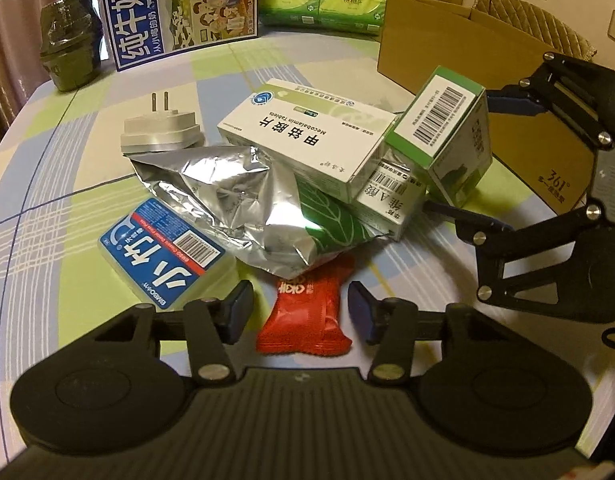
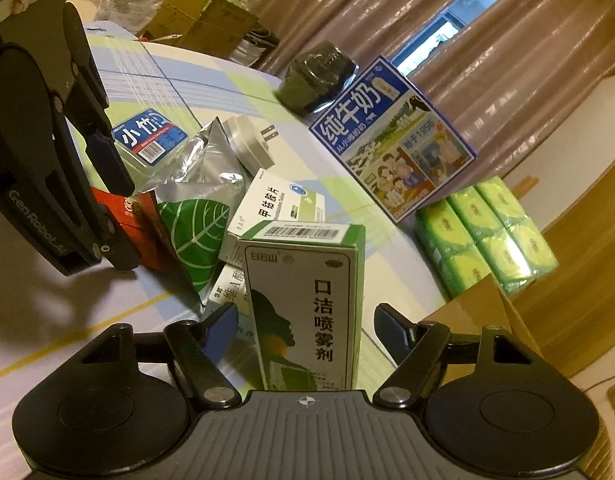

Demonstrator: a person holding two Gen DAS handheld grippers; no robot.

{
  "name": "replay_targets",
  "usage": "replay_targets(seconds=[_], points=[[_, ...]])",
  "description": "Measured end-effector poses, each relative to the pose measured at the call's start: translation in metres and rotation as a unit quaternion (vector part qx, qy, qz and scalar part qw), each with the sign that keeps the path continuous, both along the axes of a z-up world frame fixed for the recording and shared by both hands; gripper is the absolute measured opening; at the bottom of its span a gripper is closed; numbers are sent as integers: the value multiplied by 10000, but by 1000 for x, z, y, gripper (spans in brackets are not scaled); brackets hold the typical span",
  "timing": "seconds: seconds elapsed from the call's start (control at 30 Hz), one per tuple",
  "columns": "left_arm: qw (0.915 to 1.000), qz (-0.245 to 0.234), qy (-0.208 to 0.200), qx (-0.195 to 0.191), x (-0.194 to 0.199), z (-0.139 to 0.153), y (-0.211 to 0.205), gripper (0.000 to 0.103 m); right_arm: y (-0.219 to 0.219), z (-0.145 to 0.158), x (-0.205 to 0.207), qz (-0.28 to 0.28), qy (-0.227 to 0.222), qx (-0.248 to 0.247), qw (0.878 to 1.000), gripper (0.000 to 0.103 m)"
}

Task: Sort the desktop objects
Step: 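Grasp the red snack packet with left tool while right tool grasps green-white spray box, then carry red packet with left tool while right tool lowers spray box into cardboard box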

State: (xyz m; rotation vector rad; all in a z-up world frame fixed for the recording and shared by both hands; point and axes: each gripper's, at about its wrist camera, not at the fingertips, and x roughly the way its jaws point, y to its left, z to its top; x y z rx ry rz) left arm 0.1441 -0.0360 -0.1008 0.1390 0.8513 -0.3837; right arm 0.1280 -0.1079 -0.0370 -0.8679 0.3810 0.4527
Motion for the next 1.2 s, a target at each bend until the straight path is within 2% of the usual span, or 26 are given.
replay_targets(seconds=[0.13, 0.23, 0.5, 0.57, 0.9, 1.2], points=[[10000, 7, 9, -37, 1, -1, -1, 47, 1, -2, 2, -36, -25, -55, 10000, 59], [10000, 21, 8, -44, 2, -2, -2, 46, 2, -2, 2, -41, -53, -66, 10000, 57], [10000, 76, -4, -34, 3, -3, 0, 34, 1, 3, 1, -100, -11, 101, 9999, 54], [9999, 101, -27, -13, 3, -3, 0, 27, 1, 4, 0, -117, -8, 111, 9999, 54], [9998, 185, 50, 2, -1, 1, 3, 26, -1, 8, -4, -229, 52, 292, 9993, 54], [9994, 356, 41, -17, -22, 12, 8, 26, -6, 21, -16, -378, 111, 651, 9971, 54]])
